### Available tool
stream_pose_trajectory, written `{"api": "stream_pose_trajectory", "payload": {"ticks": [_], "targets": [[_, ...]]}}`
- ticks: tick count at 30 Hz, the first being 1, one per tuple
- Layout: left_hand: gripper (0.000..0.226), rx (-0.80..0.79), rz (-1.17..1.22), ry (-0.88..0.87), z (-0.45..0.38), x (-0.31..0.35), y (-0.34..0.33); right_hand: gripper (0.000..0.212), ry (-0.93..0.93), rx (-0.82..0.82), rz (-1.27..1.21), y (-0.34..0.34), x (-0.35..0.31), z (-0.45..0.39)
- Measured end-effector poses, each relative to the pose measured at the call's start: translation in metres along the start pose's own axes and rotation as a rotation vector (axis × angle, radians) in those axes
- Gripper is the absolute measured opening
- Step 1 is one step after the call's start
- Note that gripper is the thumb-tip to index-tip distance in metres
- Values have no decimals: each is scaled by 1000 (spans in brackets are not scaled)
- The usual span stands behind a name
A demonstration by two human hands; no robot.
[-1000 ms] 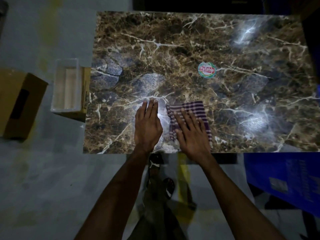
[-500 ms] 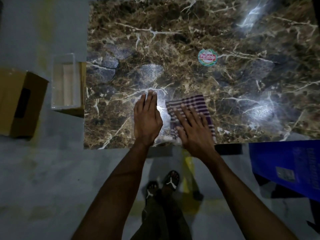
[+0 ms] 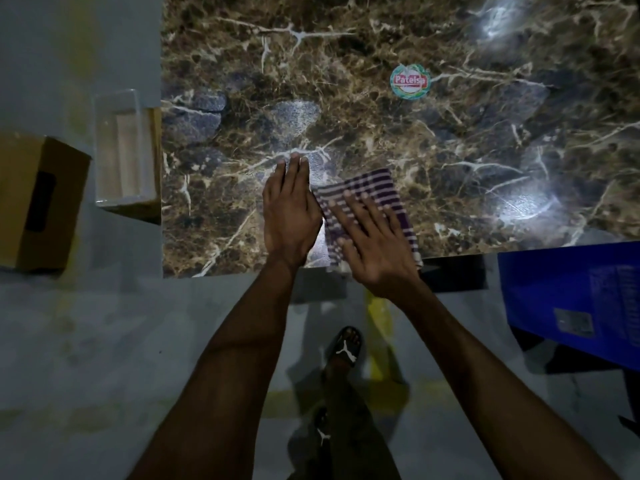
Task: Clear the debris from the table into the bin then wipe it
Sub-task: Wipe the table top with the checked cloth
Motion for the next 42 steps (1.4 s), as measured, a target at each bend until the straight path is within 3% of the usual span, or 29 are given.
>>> {"api": "stream_pose_trajectory", "payload": {"ticks": [4,8,13,16,20,23,28,32,37,42], "targets": [[53,23,8,-22,1,0,0,59,-128,10,-13,6,21,-6],[54,23,27,-3,0,-2,-1,60,-293,58,-16,1,0,-33],[53,27,11,-8,0,-3,-4,59,-61,-8,-5,-7,-17,8],[53,4,-31,-21,2,-2,-4,59,-130,-25,-5,1,15,37],[55,-111,-77,-205,3,7,-6,60,-324,23,-21,16,60,20],[58,-176,-127,-306,4,10,-6,63,-414,58,-21,15,51,-19],[59,-212,-174,-335,5,11,-7,59,-142,16,-5,11,25,9],[59,-219,-248,-301,2,16,-8,59,-253,-9,-36,21,62,47],[59,-211,-321,-341,2,20,-8,60,-420,51,-46,26,83,-7],[59,-214,-332,-353,1,21,-6,60,-217,23,-19,18,49,-16]]}}
Point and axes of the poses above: each hand's wrist, its own z-axis away from the middle knuckle, its own y-axis out of the back of the hand, x = y × z, the point moved 3 cm from there along -z, towards the middle knuckle, and after that the axes turned 2 degrees about x, right-handed, at the moved point
